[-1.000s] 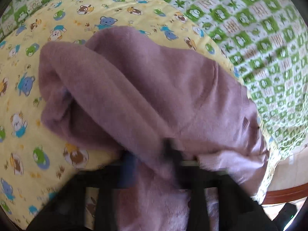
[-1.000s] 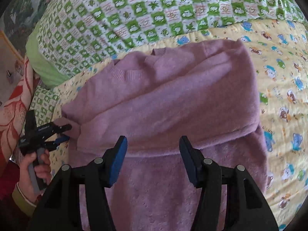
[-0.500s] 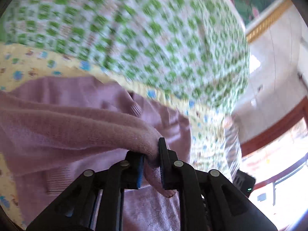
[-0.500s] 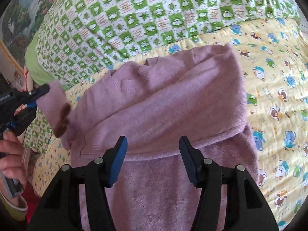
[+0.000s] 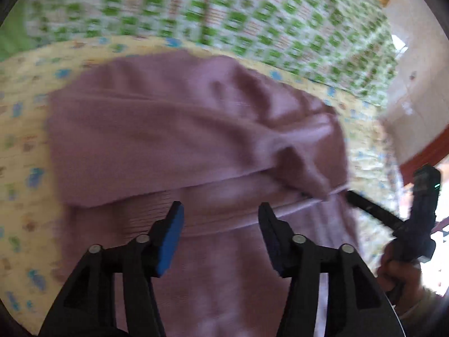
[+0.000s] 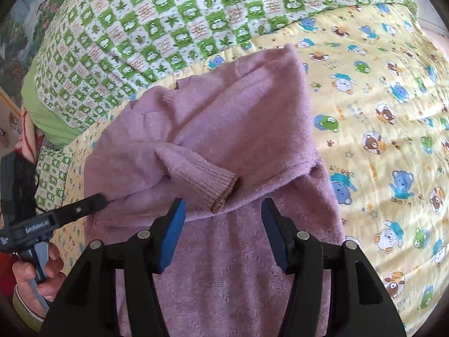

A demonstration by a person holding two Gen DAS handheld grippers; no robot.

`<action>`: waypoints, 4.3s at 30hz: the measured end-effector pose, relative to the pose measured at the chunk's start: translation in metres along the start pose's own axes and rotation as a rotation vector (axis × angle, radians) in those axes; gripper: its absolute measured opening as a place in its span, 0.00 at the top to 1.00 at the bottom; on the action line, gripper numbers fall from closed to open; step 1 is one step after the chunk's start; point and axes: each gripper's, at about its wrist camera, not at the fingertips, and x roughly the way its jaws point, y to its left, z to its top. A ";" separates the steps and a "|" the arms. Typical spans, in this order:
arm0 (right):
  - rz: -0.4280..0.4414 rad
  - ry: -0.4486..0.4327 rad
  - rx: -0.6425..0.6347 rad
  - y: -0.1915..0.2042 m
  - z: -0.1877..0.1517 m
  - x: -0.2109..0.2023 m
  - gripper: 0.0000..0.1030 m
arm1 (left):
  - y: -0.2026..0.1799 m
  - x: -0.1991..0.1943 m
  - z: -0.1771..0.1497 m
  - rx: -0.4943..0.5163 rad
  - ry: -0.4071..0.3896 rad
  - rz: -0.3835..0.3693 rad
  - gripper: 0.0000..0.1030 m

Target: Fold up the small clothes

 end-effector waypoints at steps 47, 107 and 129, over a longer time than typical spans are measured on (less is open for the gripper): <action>0.005 0.135 -0.088 -0.048 0.039 0.030 0.97 | 0.146 0.028 -0.013 -0.356 -0.059 0.441 0.43; 0.018 0.049 0.035 -0.018 -0.018 -0.016 0.49 | 0.069 -0.026 -0.081 -0.343 0.065 0.021 0.36; 0.000 0.035 0.010 -0.039 0.053 0.029 0.49 | 0.068 0.042 -0.029 -0.455 0.057 0.000 0.74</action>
